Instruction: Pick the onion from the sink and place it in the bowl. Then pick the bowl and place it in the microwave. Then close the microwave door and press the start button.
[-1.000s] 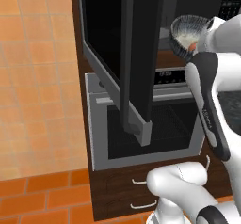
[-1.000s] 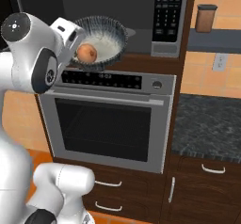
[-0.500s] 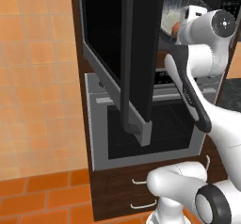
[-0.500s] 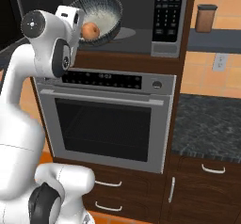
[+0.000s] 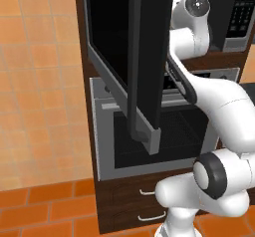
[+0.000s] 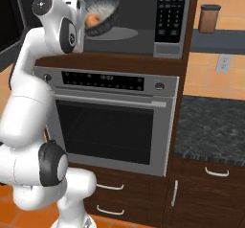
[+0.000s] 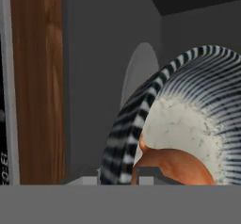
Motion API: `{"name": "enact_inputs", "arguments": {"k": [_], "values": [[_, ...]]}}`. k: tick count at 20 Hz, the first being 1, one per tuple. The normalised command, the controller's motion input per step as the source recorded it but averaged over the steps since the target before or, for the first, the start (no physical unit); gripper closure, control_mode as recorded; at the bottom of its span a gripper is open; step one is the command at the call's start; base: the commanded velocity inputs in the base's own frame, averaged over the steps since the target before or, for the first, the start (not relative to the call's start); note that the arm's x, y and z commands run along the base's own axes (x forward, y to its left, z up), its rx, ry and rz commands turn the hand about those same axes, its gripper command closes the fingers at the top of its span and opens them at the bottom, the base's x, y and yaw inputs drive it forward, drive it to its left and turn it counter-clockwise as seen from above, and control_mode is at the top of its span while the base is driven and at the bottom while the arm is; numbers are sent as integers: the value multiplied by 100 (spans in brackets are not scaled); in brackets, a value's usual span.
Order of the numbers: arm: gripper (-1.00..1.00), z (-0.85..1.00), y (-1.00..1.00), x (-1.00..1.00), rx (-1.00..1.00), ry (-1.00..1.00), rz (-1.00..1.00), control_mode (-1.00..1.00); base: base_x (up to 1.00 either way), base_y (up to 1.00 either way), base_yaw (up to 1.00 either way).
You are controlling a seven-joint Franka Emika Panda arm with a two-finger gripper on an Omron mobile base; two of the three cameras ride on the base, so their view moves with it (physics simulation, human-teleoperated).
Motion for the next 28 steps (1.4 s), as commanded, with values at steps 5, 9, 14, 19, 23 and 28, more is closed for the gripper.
{"name": "enact_inputs", "arguments": {"k": [5,9,14,19,23,28], "values": [[100,0,0,52,-13,21,2,-100,0,0,0],[100,-20,1,43,-12,15,2,-100,0,0,0],[100,-21,0,33,0,1,-2,-100,0,0,0],[100,-17,0,42,10,0,-11,-100,0,0,0],[100,-6,0,45,11,-1,-11,-100,0,0,0],[-100,-5,0,28,10,-1,-4,-100,0,0,0]]}}
